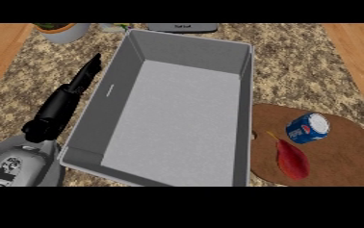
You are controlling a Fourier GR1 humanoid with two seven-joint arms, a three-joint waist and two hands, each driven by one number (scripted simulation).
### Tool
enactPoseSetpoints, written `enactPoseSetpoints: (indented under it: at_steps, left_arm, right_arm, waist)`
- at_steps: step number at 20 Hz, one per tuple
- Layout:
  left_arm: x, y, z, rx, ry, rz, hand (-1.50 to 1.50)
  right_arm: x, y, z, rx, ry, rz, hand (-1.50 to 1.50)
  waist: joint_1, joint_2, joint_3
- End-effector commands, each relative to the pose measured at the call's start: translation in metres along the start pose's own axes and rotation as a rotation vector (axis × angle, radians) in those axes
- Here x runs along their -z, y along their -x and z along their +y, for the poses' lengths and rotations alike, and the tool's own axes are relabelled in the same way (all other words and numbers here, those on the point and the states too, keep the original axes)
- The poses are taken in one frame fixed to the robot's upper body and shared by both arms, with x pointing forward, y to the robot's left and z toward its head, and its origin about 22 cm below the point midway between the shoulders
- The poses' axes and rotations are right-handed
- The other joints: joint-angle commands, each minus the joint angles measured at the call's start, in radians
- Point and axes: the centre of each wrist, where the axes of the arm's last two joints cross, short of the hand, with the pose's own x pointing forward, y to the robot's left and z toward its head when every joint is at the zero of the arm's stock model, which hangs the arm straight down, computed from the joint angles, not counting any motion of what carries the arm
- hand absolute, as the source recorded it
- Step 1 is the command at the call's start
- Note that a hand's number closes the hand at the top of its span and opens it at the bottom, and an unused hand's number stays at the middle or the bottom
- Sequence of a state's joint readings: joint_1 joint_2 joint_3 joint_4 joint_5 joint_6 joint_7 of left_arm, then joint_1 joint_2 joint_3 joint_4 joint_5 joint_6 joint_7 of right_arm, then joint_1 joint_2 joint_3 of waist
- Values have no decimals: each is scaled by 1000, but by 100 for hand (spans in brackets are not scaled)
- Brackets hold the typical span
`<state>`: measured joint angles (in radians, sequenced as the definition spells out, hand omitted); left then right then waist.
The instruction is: Pick the can from the cutting board and place it in the cardboard box
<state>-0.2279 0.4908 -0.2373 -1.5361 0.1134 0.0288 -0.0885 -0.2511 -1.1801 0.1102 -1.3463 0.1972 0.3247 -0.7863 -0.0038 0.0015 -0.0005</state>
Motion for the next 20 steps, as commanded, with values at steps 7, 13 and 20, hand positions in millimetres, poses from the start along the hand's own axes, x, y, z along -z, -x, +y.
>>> enactPoseSetpoints:
  at_steps: [7, 13, 20]
  left_arm:
    - [0, -8, 8, 2, -17, 6, 0]
    - [5, 10, 1, 3, -10, 15, 0]
    - [6, 4, 8, -2, 4, -4, 0]
  right_arm:
    - [27, -68, 6, -168, -230, 79, -150]
    - [26, -82, 38, -170, -293, 160, -150]
    - [48, -94, 55, -204, -283, 211, -150]
  waist:
    - [-11, -8, 0]
    - [-11, -4, 0]
    - [3, -2, 0]
